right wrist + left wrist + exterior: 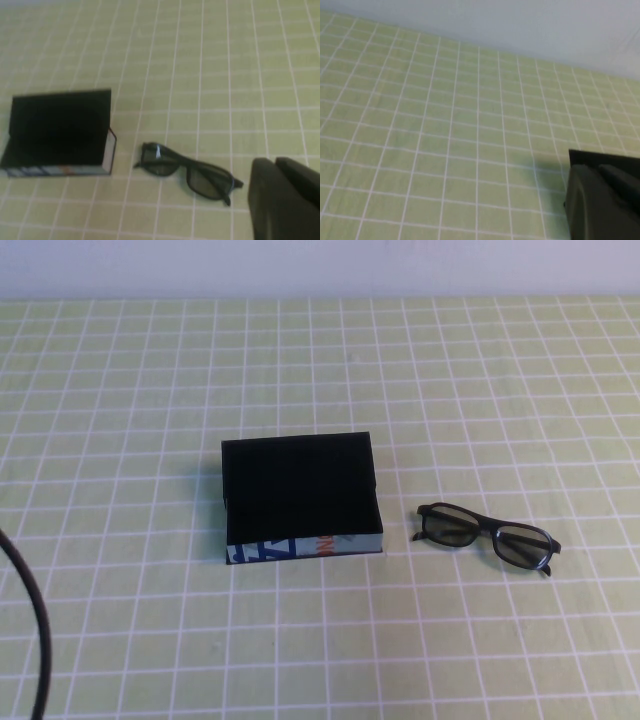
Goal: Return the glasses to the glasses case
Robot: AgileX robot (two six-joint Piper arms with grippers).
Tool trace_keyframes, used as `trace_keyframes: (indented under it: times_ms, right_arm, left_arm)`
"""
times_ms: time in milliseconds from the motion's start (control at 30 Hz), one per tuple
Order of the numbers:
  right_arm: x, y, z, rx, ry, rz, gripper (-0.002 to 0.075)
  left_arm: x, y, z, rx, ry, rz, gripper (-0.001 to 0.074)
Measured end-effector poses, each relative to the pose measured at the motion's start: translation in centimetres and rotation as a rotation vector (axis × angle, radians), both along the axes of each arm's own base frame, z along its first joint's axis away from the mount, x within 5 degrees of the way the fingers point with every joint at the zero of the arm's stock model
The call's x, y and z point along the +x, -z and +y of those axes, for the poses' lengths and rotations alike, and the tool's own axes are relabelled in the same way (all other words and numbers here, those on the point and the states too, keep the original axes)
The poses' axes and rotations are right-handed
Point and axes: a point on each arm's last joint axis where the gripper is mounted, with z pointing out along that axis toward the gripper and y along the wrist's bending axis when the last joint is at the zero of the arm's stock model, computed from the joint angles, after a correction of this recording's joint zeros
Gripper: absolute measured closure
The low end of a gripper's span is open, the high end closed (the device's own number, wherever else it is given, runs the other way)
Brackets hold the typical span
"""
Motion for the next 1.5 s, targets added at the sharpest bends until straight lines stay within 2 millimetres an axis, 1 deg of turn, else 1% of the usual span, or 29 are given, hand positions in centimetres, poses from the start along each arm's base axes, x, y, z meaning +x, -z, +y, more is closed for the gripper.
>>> trace_keyframes:
  times_ms: [67,167,267,367,467,533,567,633,733,833,933,1100,1233,1300,1367,1467,1500]
  right_arm:
    - [1.9,0.0,0.5,-0.062,-0.060,0.092,0.0743]
    - [5.5,0.0,1.7,-0.175,-0.196,0.206,0.0743]
    - [8.6,0.7,3.2,-0.292,-0.361,0.286,0.0743]
    - [11.3,2.6,5.2,-0.391,-0.542,0.363,0.0742]
    - [13.7,5.1,7.3,-0.435,-0.675,0.430,0.0715]
    - [15.0,6.8,8.5,-0.455,-0.733,0.468,0.0661]
    - [15.5,7.4,8.9,-0.460,-0.750,0.483,0.0620]
    - [16.6,8.7,9.6,-0.465,-0.772,0.516,0.0516]
    - [18.1,10.3,10.0,-0.489,-0.777,0.542,0.0384]
    - [19.7,11.5,10.1,-0.544,-0.763,0.528,0.0334]
    - [21.1,12.6,10.2,-0.586,-0.753,0.520,0.0319]
    - [22.4,14.9,10.5,-0.605,-0.764,0.569,0.0314]
    - [22.8,17.0,10.6,-0.603,-0.779,0.625,0.0314]
    - [22.9,17.6,10.7,-0.602,-0.784,0.643,0.0332]
    - [23.0,18.0,10.7,-0.601,-0.786,0.653,0.0384]
    - [23.0,18.2,10.7,-0.602,-0.791,0.661,0.0543]
    - [23.1,18.1,10.7,-0.603,-0.795,0.665,0.0608]
  left_arm:
    - [0.5,0.4,-0.2,0.018,0.016,0.039,0.0738]
    - [1.1,1.0,-0.6,0.048,0.062,0.097,0.0738]
    - [1.7,1.8,-1.2,0.080,0.135,0.168,0.0738]
    - [2.2,2.6,-1.9,0.083,0.210,0.239,0.0738]
    - [2.7,3.0,-2.4,0.076,0.264,0.283,0.0738]
    - [2.9,3.3,-2.7,0.072,0.287,0.300,0.0738]
    - [3.0,3.4,-2.8,0.070,0.296,0.306,0.0738]
    - [3.2,3.5,-2.9,0.069,0.310,0.316,0.0738]
    - [3.3,3.6,-3.0,0.069,0.318,0.323,0.0738]
    - [3.3,3.6,-3.0,0.069,0.319,0.323,0.0738]
    - [3.3,3.6,-3.0,0.074,0.324,0.321,0.0738]
    - [3.2,3.6,-3.0,0.076,0.326,0.320,0.0738]
    - [3.2,3.5,-3.1,0.066,0.328,0.319,0.0738]
    - [3.2,3.5,-3.1,0.066,0.329,0.319,0.0738]
    - [3.2,3.5,-3.1,0.067,0.330,0.319,0.0738]
    - [3.2,3.6,-3.1,0.067,0.331,0.321,0.0738]
    - [3.2,3.6,-3.1,0.067,0.331,0.321,0.0738]
